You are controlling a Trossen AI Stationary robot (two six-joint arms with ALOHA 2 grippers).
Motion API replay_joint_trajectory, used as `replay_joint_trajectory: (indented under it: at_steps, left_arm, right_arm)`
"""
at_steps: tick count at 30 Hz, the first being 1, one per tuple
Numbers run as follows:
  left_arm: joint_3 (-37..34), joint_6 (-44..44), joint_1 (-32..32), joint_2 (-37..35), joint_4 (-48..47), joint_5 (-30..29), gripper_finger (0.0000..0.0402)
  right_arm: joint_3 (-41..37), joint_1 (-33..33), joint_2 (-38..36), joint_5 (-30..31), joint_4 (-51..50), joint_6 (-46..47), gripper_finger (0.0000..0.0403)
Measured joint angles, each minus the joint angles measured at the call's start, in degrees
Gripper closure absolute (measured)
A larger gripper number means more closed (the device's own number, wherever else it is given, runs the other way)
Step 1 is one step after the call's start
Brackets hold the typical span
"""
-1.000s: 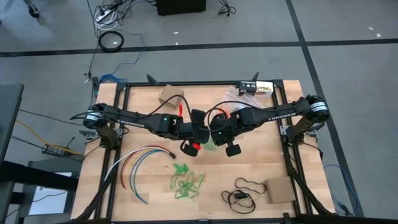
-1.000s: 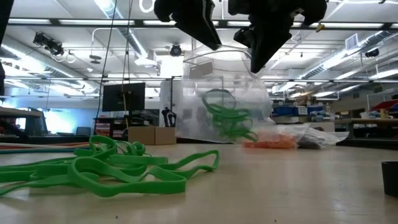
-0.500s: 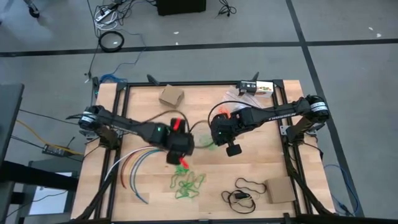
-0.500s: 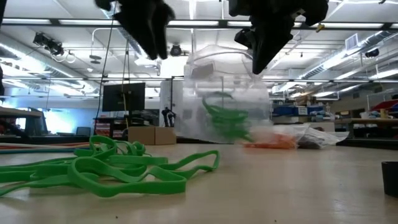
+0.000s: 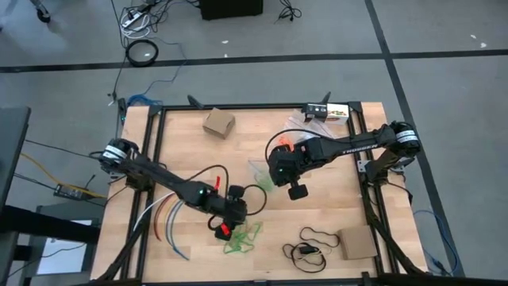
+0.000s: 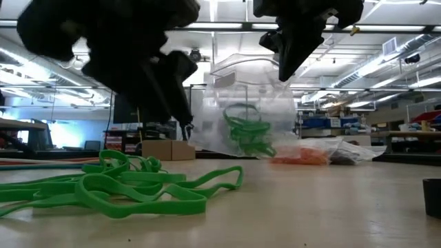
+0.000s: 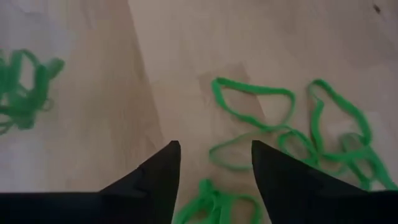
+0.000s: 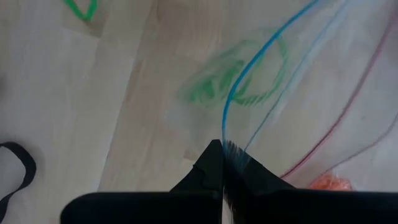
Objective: Sort rubber bands
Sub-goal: Put the green rubber band into the transparent zip bag
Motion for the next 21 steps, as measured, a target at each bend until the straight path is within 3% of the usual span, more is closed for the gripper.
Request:
replay_joint_trajectory:
  at_steps: [9, 13, 15, 18, 21]
  left_arm:
    - [-2.82, 0.09, 1.1, 6.95, 8.84, 3.39, 0.0227]
    - [-0.61, 0.11, 0.97, 9.79, 6.81, -0.26, 0.0245]
    - [0.97, 0.41, 0.96, 10.56, 2.79, -3.3, 0.0278]
    - [2.51, 2.97, 1.01, 10.57, -2.18, -5.27, 0.0369]
    - [4.6, 6.01, 1.08, 10.16, -6.36, -5.13, 0.0394]
  right_arm:
    - [0.0, 0.17, 0.0, -0.02, 0.2, 0.46, 0.0403]
    - [0.0, 0.17, 0.0, -0.03, 0.28, 0.52, 0.0403]
    - [0.0, 0.17, 0.0, -0.1, 0.3, 0.55, 0.0403]
    - [0.0, 0.17, 0.0, -0.26, 0.28, 0.55, 0.0403]
    - [0.0, 0.17, 0.0, -0.26, 0.28, 0.55, 0.0403]
